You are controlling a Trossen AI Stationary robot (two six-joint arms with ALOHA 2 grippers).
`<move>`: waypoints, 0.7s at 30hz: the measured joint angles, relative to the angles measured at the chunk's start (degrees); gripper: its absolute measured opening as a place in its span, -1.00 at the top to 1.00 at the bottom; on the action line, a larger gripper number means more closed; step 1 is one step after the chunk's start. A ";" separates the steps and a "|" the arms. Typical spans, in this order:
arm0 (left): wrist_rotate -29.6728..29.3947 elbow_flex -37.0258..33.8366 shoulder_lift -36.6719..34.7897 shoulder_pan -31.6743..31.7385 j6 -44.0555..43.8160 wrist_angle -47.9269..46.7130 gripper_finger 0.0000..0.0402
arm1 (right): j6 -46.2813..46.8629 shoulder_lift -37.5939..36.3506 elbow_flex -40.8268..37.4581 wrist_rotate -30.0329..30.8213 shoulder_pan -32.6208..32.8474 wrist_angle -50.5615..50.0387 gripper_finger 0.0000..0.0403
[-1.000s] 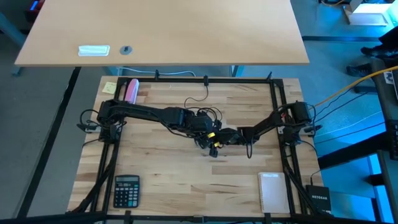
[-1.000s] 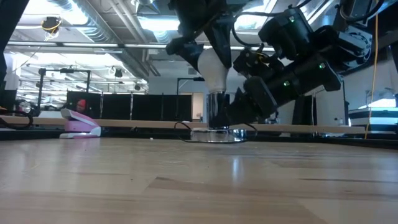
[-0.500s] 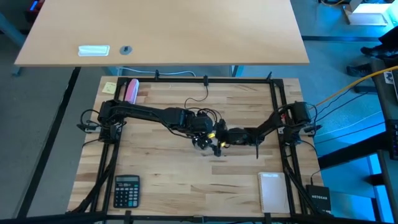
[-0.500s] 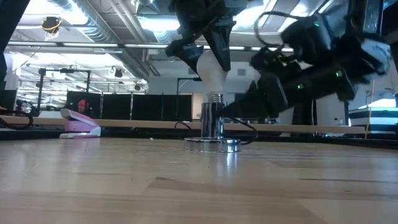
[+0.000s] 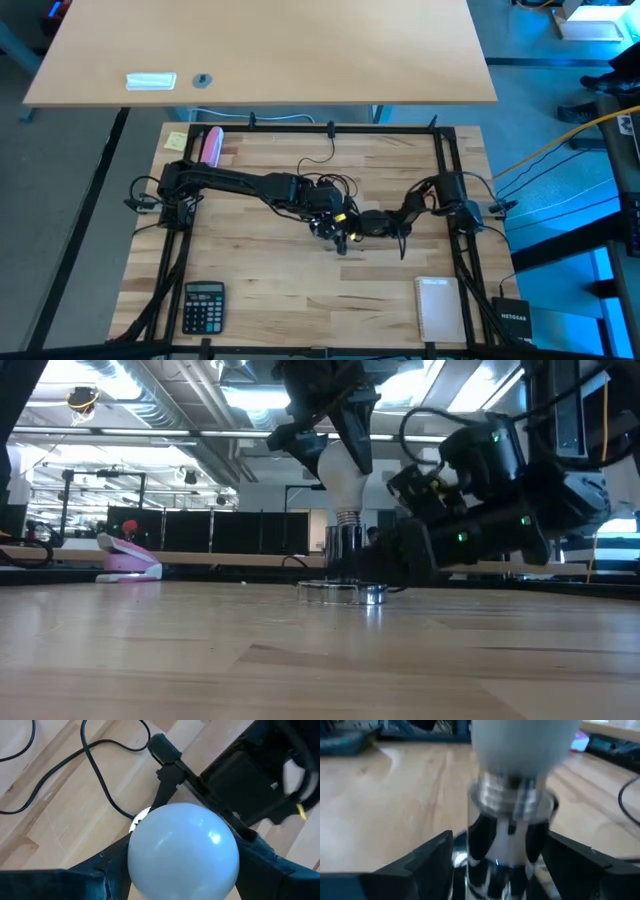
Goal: Screw lightbulb
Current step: Insert the lightbulb into the lamp
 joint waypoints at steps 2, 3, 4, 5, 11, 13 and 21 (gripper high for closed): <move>-0.02 0.00 -0.02 0.00 0.13 0.02 -0.30 | 0.18 1.10 0.22 0.11 0.00 0.77 -0.40; -0.02 0.02 -0.02 0.02 0.17 0.02 -0.30 | 0.32 1.66 0.41 0.14 0.00 1.48 -0.38; -0.02 0.02 -0.02 0.02 0.17 0.00 -0.30 | 0.51 2.29 0.80 0.11 0.00 1.96 -0.36; -0.02 0.02 -0.02 0.02 0.20 -0.04 -0.30 | 0.49 2.80 1.42 0.11 -0.02 1.96 -0.33; -0.10 0.02 -0.15 0.02 0.22 -0.45 -0.30 | -0.36 3.29 3.42 0.87 -0.73 -0.07 -0.08; -0.14 0.02 -0.15 0.00 0.24 -0.48 -0.30 | -0.45 3.29 3.42 1.82 -0.79 -0.69 0.07; -0.20 0.02 -0.25 0.00 0.24 -0.48 -0.30 | -0.78 2.19 2.51 3.43 -0.79 -1.75 0.11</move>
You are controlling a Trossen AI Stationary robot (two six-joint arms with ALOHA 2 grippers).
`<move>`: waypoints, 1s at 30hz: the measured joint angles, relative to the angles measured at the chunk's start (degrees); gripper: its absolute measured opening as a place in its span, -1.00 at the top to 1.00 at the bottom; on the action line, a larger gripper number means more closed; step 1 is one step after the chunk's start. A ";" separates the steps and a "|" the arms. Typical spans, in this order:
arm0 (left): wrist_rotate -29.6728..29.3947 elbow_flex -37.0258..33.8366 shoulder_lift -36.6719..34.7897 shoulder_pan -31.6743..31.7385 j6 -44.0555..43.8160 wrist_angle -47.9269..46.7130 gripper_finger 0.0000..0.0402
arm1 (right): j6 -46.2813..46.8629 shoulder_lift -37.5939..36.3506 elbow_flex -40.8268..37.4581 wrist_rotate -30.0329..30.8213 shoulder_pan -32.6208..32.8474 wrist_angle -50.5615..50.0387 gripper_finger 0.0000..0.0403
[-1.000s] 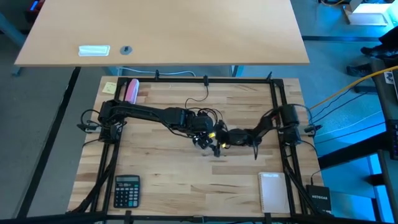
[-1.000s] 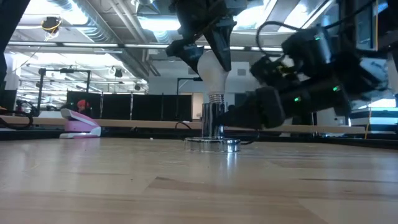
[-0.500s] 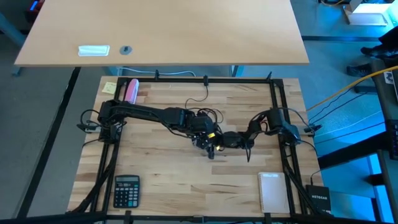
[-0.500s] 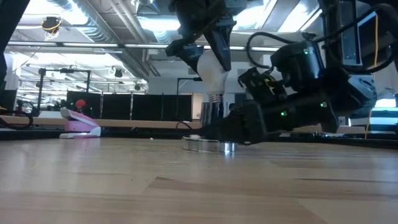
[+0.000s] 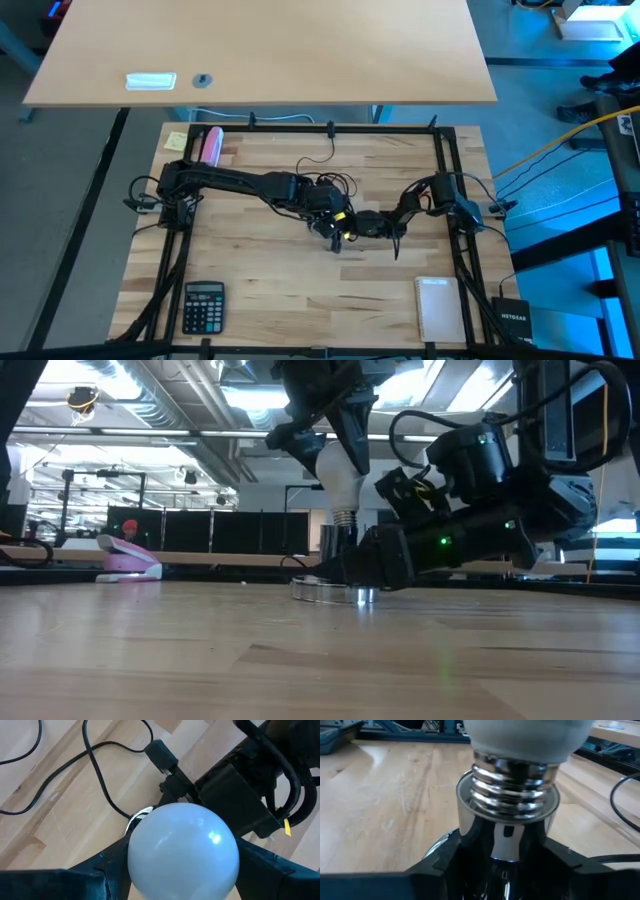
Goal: Screw lightbulb
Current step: Insert the lightbulb into the lamp
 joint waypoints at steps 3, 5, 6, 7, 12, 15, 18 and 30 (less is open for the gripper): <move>0.17 1.04 -0.06 0.00 -0.04 -1.42 -0.30 | -0.28 -2.99 -1.48 0.10 -0.02 -2.08 0.11; -0.01 3.00 -0.06 -0.02 0.19 -3.70 -0.30 | -0.46 -5.90 -2.14 0.19 0.00 -5.88 0.11; -0.12 4.19 -0.10 -0.04 0.64 -4.48 -0.30 | -0.48 -7.41 -2.35 0.17 0.00 -8.13 0.11; -0.24 5.21 -0.14 -0.04 1.32 -5.24 -0.30 | -0.51 -8.99 -2.41 -0.01 0.00 -10.74 0.11; -2.38 10.47 -0.23 -0.01 3.47 -10.86 -0.30 | 1.06 -16.09 -2.33 -3.11 0.00 -21.93 0.11; -2.99 10.62 -0.35 0.44 3.68 -12.33 -0.30 | 2.93 -19.52 -2.26 -4.56 0.00 -27.59 0.11; -2.97 10.49 -0.10 0.52 4.78 -12.64 -0.30 | 4.19 -22.19 -1.76 -4.96 0.00 -31.27 0.11; -2.84 9.20 0.05 -0.52 5.38 -7.68 -0.30 | 7.29 -23.82 1.94 -10.28 -2.71 -36.83 0.11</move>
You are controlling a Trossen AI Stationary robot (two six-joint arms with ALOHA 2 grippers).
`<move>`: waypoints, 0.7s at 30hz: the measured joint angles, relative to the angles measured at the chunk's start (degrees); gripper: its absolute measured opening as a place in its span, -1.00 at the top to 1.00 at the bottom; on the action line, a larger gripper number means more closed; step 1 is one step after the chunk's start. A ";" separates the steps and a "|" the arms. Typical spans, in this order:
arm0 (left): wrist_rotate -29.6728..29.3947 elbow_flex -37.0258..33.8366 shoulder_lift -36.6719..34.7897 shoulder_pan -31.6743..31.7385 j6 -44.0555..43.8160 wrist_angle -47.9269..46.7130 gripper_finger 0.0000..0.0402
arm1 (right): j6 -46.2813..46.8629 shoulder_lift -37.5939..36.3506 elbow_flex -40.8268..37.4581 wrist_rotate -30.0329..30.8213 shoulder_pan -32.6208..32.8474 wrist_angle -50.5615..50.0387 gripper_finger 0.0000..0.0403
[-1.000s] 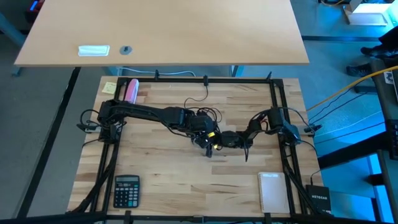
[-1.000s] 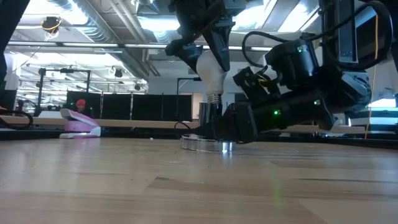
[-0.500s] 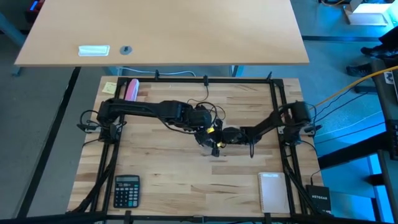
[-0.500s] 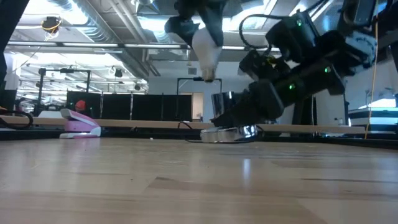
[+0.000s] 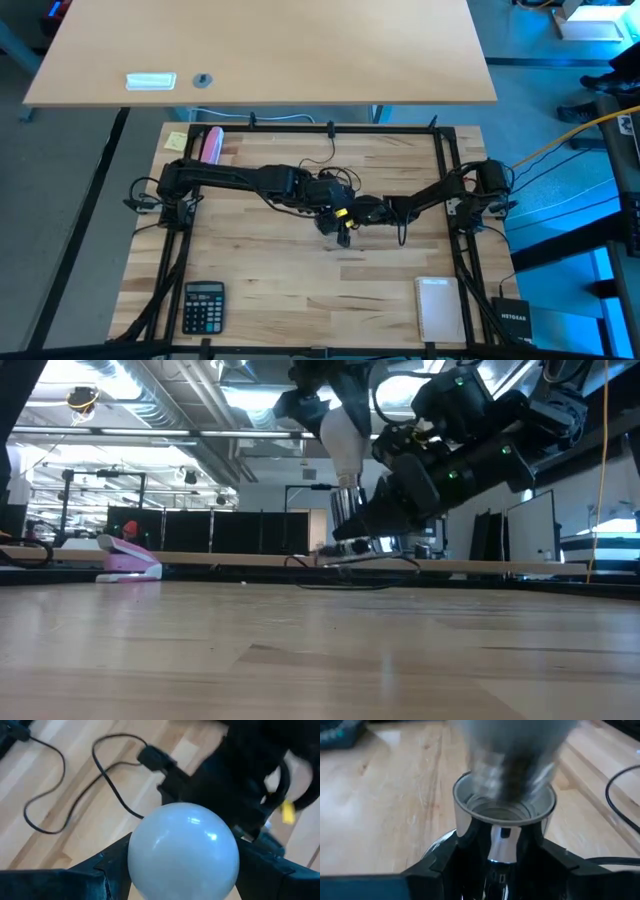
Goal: Screw lightbulb
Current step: Insert the lightbulb into the lamp
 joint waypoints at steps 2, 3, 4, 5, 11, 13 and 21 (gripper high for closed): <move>-0.04 -1.06 0.00 -0.37 0.01 0.87 -0.30 | 0.26 0.00 0.00 -1.44 -0.02 0.88 0.11; -0.12 -1.42 0.00 -0.48 -0.02 1.24 -0.30 | 0.43 0.00 -0.01 -1.72 0.00 0.93 0.11; -0.01 -1.73 0.00 -0.53 -0.35 1.35 -0.30 | 0.42 0.00 -0.02 -1.70 0.00 1.07 0.11; -0.01 -2.09 0.00 -0.55 -0.68 1.24 -0.30 | 0.44 0.00 -0.02 -1.72 0.02 1.54 0.11; 0.02 -3.23 -0.06 -0.07 -3.07 1.44 -0.30 | 0.53 0.04 -0.04 -1.69 0.02 1.90 0.11; -0.05 -3.27 -0.15 -0.18 -3.71 1.50 -0.30 | 0.53 0.04 -0.09 -1.67 0.02 2.75 0.11; -1.47 -4.12 -0.33 -1.16 -4.46 2.55 -0.30 | -1.10 0.02 -0.24 -2.16 0.11 4.49 0.11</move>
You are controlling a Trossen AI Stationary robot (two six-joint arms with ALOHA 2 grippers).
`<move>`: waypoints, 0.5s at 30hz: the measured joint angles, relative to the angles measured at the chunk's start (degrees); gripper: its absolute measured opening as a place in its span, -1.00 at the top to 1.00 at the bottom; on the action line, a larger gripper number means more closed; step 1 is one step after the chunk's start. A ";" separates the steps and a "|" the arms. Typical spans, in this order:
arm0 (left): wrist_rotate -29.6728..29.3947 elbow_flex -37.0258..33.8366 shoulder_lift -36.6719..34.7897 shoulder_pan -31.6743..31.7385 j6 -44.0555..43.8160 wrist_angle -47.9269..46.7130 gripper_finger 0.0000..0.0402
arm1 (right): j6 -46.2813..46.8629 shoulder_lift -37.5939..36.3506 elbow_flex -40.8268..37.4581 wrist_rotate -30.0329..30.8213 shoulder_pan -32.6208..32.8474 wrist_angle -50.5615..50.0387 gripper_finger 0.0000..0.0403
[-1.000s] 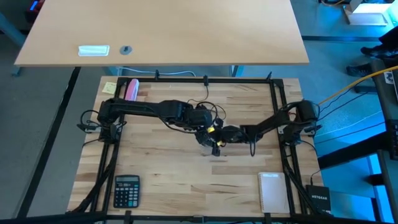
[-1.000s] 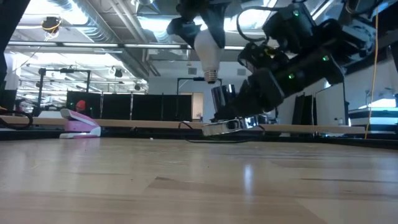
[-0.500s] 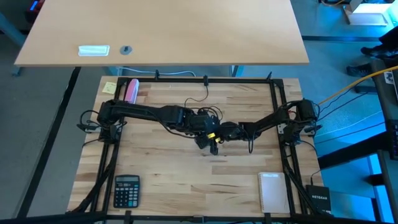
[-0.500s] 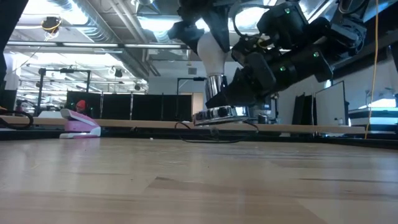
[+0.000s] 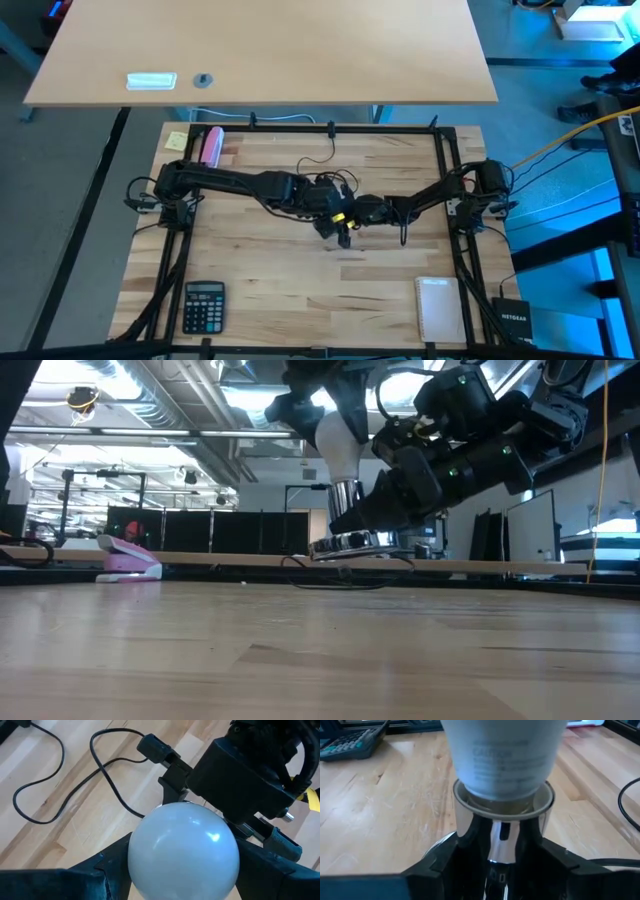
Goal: Screw lightbulb
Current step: Insert the lightbulb into the lamp
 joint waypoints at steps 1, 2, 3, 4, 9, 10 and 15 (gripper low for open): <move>-0.02 -0.02 0.00 -0.21 0.02 0.15 -0.30 | -0.30 -0.02 0.00 -0.14 0.04 0.16 0.11; 0.18 -0.06 -0.14 -0.23 0.18 0.37 -0.30 | -0.54 -0.02 0.00 -0.57 0.06 0.50 0.11; 1.18 -0.11 -0.45 -0.27 0.84 0.62 -0.30 | -0.84 -0.02 -0.02 -1.44 0.06 1.18 0.11; 2.46 -0.12 -0.94 -0.27 1.12 1.07 -0.30 | -1.31 -0.04 -0.02 -2.15 0.06 2.46 0.11; 2.57 0.04 -2.47 -0.33 2.16 0.38 -0.30 | -1.95 -0.85 0.00 -3.08 0.06 5.71 0.11; 2.56 -0.01 -2.72 -0.32 2.59 0.05 -0.30 | -1.93 -0.87 0.00 -3.06 0.06 5.54 0.11; 2.65 -0.13 -2.56 -0.27 4.78 0.06 -0.30 | -0.32 -1.10 0.11 -3.06 0.00 2.88 0.11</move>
